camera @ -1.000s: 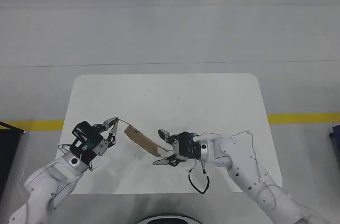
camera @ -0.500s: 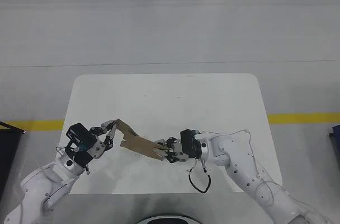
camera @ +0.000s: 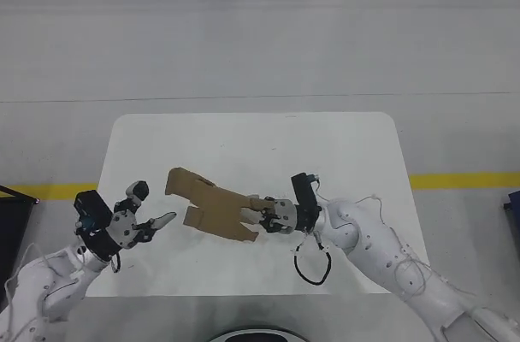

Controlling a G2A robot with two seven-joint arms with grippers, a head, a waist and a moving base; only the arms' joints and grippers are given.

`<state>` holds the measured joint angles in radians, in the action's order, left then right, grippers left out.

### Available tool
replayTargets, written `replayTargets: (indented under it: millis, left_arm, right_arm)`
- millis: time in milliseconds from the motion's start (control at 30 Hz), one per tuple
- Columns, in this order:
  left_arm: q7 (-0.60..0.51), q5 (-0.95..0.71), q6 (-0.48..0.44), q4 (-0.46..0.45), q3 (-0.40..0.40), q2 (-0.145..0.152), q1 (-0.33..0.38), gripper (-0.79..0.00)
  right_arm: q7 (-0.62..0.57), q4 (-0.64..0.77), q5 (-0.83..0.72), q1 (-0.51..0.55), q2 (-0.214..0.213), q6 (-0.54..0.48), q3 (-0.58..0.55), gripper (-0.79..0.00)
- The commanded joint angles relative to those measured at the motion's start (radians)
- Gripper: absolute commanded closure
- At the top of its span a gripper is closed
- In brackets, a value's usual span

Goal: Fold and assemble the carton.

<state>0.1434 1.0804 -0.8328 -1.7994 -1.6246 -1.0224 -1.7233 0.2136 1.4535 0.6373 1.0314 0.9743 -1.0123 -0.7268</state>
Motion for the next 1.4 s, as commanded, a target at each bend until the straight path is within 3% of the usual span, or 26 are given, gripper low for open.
replayTargets:
  millis: [0, 100, 233, 500, 867, 967, 1067, 1133, 1200, 1367]
  left_arm:
    - [-0.032, -0.063, -0.101, 0.087, 0.013, 0.004, 0.018, -0.785]
    - [-0.071, -0.171, -0.169, 0.168, 0.05, 0.005, 0.052, -0.785]
    - [-0.127, -0.311, -0.179, 0.229, 0.087, 0.006, 0.088, -0.785]
    - [-0.127, -0.311, -0.179, 0.229, 0.087, 0.006, 0.088, -0.785]
    - [-0.185, -0.363, -0.18, 0.128, 0.141, 0.031, 0.095, -0.785]
    - [-0.207, -0.368, -0.18, 0.12, 0.15, 0.039, 0.107, -0.659]
    - [-0.261, -0.375, -0.18, 0.119, 0.177, 0.048, 0.121, -0.61]
    - [-0.291, -0.389, -0.18, 0.12, 0.192, 0.054, 0.132, -0.388]
    - [-0.32, -0.418, -0.18, 0.12, 0.212, 0.062, 0.145, -0.262]
    - [-0.406, -0.524, -0.18, 0.1, 0.281, 0.088, 0.16, -0.139]
  right_arm:
    - [0.0, 0.009, -0.044, -0.008, -0.012, 0.0, 0.01, 0.0]
    - [0.001, 0.018, -0.072, -0.015, -0.025, 0.0, 0.018, 0.0]
    - [0.001, 0.018, -0.072, -0.015, -0.025, 0.0, 0.018, 0.0]
    - [-0.004, 0.027, -0.085, -0.006, -0.023, 0.008, 0.019, 0.0]
    - [-0.095, 0.046, -0.165, 0.021, -0.012, 0.0, 0.014, 0.0]
    - [-0.129, 0.061, -0.205, 0.02, -0.013, 0.0, 0.021, 0.0]
    - [-0.168, 0.072, -0.248, 0.019, -0.016, 0.0, 0.029, 0.0]
    - [-0.194, 0.08, -0.274, 0.018, -0.017, 0.0, 0.037, 0.0]
    - [-0.231, 0.083, -0.313, 0.012, -0.019, 0.0, 0.046, 0.0]
    - [-0.285, 0.084, -0.371, 0.004, -0.021, 0.0, 0.053, 0.0]
